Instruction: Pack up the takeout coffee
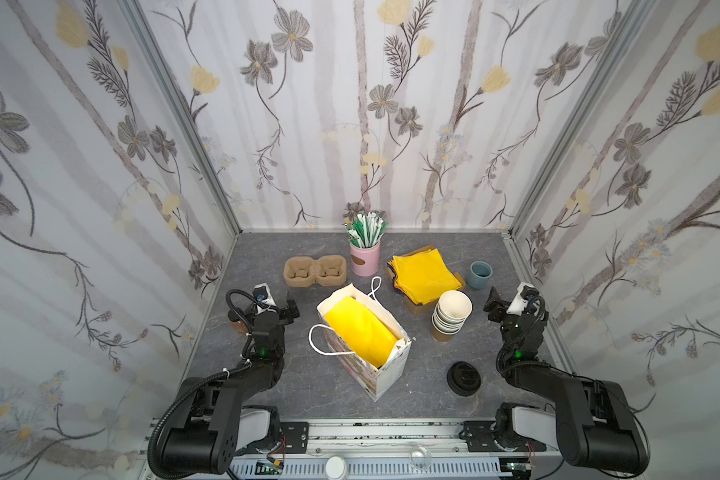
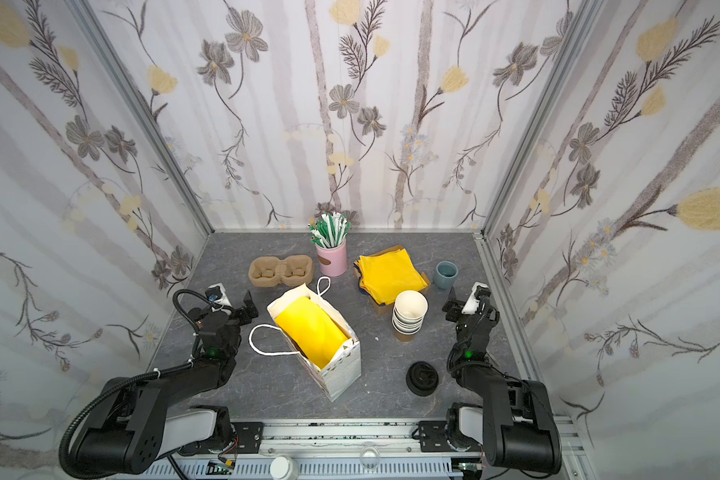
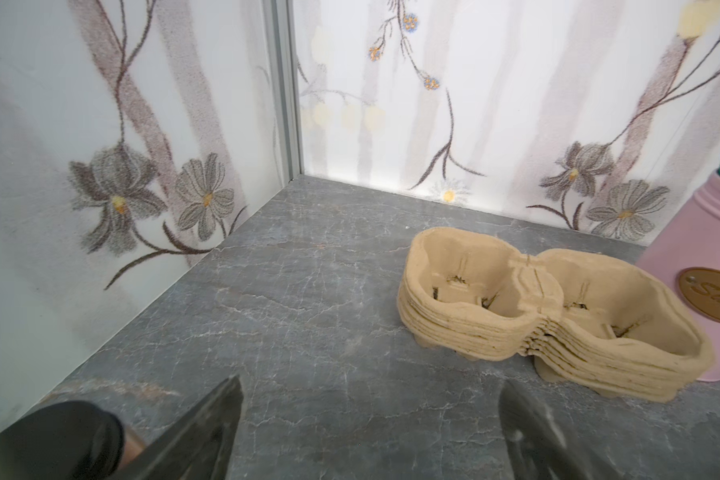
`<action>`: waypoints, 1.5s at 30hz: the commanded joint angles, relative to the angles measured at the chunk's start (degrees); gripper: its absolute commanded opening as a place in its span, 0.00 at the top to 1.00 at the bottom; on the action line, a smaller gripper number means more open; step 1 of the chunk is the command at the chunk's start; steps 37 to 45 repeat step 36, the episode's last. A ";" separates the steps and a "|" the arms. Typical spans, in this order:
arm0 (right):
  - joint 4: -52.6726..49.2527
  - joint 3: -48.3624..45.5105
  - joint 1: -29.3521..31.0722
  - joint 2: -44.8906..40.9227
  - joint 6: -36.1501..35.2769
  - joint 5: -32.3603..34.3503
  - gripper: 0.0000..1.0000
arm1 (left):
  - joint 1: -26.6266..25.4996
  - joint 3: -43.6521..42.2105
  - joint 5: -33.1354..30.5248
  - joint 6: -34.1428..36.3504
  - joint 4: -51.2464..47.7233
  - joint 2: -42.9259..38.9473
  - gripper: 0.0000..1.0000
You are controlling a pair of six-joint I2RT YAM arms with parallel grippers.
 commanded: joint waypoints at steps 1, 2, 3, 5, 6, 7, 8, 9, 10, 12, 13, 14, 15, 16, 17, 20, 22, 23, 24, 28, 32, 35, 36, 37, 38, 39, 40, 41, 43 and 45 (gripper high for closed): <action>11.11 -1.16 -0.01 0.06 -0.81 -5.39 0.13 | 0.15 -0.07 6.80 2.22 10.55 3.27 0.03; 14.44 -2.21 0.03 0.97 -0.98 -6.14 0.11 | 0.24 -0.08 7.64 2.55 12.01 4.84 0.02; 16.87 -3.21 -0.01 1.93 -1.32 -7.21 0.11 | 0.32 -0.14 8.55 2.93 13.64 6.36 0.00; 23.02 -5.09 0.13 5.27 -1.21 -6.24 0.10 | 0.40 -0.08 9.43 3.50 16.42 8.95 0.00; 30.44 -6.39 0.12 8.64 -0.64 -6.07 0.06 | 0.42 -0.06 9.74 3.63 17.41 10.21 0.00; 31.66 -6.76 -0.13 8.93 -0.32 -6.64 0.05 | 0.46 -0.02 10.04 3.62 18.16 11.22 0.00; 26.76 -6.15 -0.03 6.35 -0.99 -6.02 0.03 | 0.62 -0.06 10.73 3.68 19.19 12.53 0.00; 22.08 -5.20 0.20 4.73 -0.92 -4.93 0.01 | 0.82 -0.06 11.35 3.83 20.48 13.99 0.00; 21.01 -4.61 0.81 4.88 -1.06 -3.43 0.00 | 1.02 -0.07 11.61 3.83 21.58 15.26 0.00; 23.84 -4.28 2.46 6.89 -1.89 0.73 0.00 | 1.43 0.26 10.26 3.15 24.35 18.11 0.00; 23.23 -3.89 3.31 6.75 -2.34 2.43 0.00 | 1.64 0.39 9.77 2.54 23.45 17.73 0.00; 20.25 -2.97 4.11 6.06 -2.76 4.36 0.00 | 1.95 0.25 9.25 2.10 23.79 17.82 0.00; 18.31 -2.15 4.88 5.91 -2.90 6.46 0.00 | 1.99 0.31 8.38 1.70 23.78 17.87 0.00; 17.74 -1.64 5.47 6.17 -3.45 7.98 0.00 | 2.09 0.48 7.22 1.04 23.73 17.97 0.00; 17.69 -1.17 6.17 6.70 -3.85 8.97 0.00 | 2.24 0.64 4.52 -0.20 23.46 18.06 0.00; 14.01 0.57 6.74 6.39 -5.01 8.46 0.00 | 2.44 0.66 0.10 -2.11 23.19 17.95 0.00; 15.01 0.45 6.84 6.75 -5.05 8.43 0.00 | 2.44 0.69 0.15 -2.11 23.20 17.94 0.00; 14.74 0.46 6.86 6.66 -5.05 8.46 0.00 | 2.45 0.73 0.10 -2.01 23.20 17.98 0.00; 14.71 0.47 6.84 6.65 -5.08 8.43 0.00 | 2.36 0.75 0.39 -1.88 23.10 18.01 0.00; 14.41 0.71 6.85 6.82 -5.03 8.48 0.00 | 2.39 0.99 2.54 -0.98 22.90 18.06 0.00; 13.33 1.45 6.84 7.22 -5.01 8.46 0.00 | 2.17 1.00 2.17 -0.88 22.78 18.05 0.00; 14.18 0.76 6.98 6.79 -5.31 8.13 0.00 | 2.18 1.23 2.38 -0.74 22.63 18.07 0.00; 13.98 0.95 6.95 6.82 -5.54 7.20 0.00 | 2.18 1.23 2.47 -0.80 22.44 18.06 0.00; 13.98 0.95 6.95 6.82 -5.54 7.20 0.00 | 2.18 1.23 2.47 -0.80 22.44 18.06 0.00; 13.98 0.95 6.95 6.82 -5.54 7.20 0.00 | 2.18 1.23 2.47 -0.80 22.44 18.06 0.00; 13.98 0.95 6.95 6.82 -5.54 7.20 0.00 | 2.18 1.23 2.47 -0.80 22.44 18.06 0.00; 13.98 0.95 6.95 6.82 -5.54 7.20 0.00 | 2.18 1.23 2.47 -0.80 22.44 18.06 0.00; 13.98 0.95 6.95 6.82 -5.54 7.20 0.00 | 2.18 1.23 2.47 -0.80 22.44 18.06 0.00; 13.98 0.95 6.95 6.82 -5.54 7.20 0.00 | 2.18 1.23 2.47 -0.80 22.44 18.06 0.00; 13.98 0.95 6.95 6.82 -5.54 7.20 0.00 | 2.18 1.23 2.47 -0.80 22.44 18.06 0.00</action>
